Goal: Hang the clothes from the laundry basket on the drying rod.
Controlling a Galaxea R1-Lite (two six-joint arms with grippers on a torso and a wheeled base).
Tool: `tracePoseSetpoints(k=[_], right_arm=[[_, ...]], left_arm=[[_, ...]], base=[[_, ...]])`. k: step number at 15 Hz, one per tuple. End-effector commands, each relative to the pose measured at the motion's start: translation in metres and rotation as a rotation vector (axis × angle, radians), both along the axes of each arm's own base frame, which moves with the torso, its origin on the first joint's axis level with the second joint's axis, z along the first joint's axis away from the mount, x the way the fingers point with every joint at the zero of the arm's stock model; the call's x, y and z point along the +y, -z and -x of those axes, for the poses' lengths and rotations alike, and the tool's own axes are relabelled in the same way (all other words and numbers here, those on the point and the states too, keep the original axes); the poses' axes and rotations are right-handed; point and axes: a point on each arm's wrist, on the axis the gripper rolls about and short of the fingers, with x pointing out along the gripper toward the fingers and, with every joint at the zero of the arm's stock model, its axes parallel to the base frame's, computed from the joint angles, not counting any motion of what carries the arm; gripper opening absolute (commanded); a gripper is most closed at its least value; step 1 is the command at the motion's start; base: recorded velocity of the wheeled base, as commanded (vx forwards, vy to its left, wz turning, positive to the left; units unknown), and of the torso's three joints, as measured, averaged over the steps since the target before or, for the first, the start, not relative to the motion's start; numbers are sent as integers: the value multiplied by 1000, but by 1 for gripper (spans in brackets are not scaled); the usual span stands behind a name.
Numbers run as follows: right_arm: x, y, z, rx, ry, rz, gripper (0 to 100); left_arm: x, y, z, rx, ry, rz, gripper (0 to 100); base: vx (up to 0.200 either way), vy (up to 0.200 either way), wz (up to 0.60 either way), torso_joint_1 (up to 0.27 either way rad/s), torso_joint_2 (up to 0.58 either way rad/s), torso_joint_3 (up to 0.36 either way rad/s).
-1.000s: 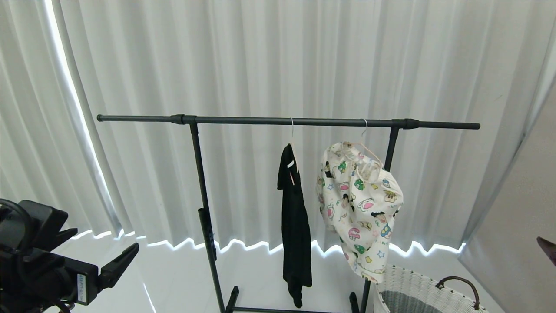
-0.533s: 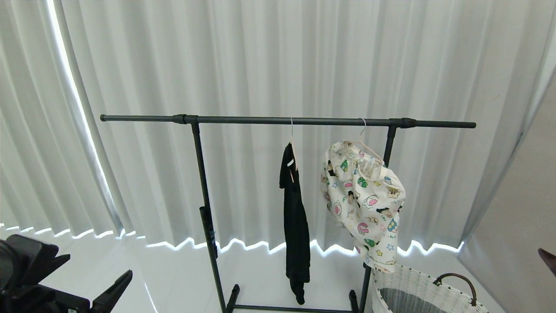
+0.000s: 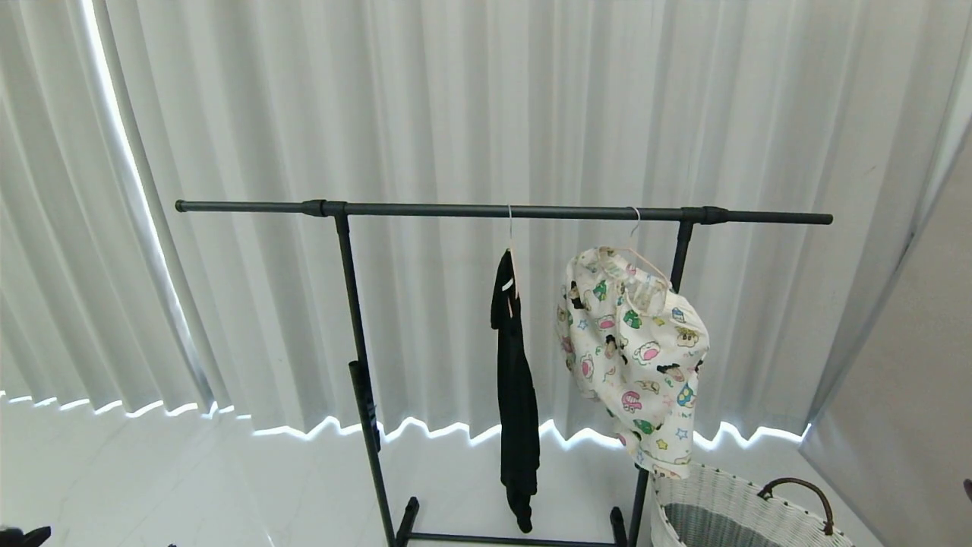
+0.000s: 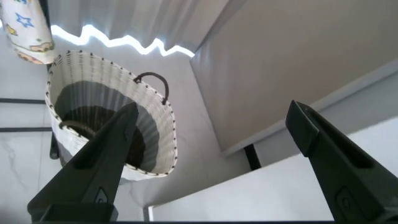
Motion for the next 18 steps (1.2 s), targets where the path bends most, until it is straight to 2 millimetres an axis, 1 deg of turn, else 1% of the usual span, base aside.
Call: tracePoseSetpoints(k=[1, 3, 6, 10, 11, 13, 15, 18], right_arm=[[0, 14, 28, -60, 13, 3, 100], [1, 23, 41, -93, 20, 5, 100], [2, 36, 58, -156, 20, 9, 100], [3, 46, 74, -254, 18, 8, 100], [3, 48, 84, -315, 13, 9, 100], [4, 62, 100, -359, -7, 4, 100], [4, 62, 104, -421, -10, -5, 100], [4, 59, 104, -447, 10, -3, 100]], left_arm=[[2, 13, 43, -154, -34, -9, 100], [2, 12, 49, -221, -62, -5, 100], [2, 16, 64, -396, -74, -6, 100], [2, 16, 64, -398, -94, 3, 100], [2, 16, 64, -401, -97, 30, 100], [2, 16, 64, -406, -107, 75, 100], [2, 17, 64, -406, -110, 84, 100], [2, 17, 64, -406, -110, 84, 100]], base=[[0, 0, 0, 0, 0, 0], [0, 0, 0, 0, 0, 0], [0, 0, 0, 0, 0, 0], [0, 0, 0, 0, 0, 0], [0, 0, 0, 0, 0, 0], [0, 0, 0, 0, 0, 0], [0, 0, 0, 0, 0, 0], [0, 0, 0, 0, 0, 0]])
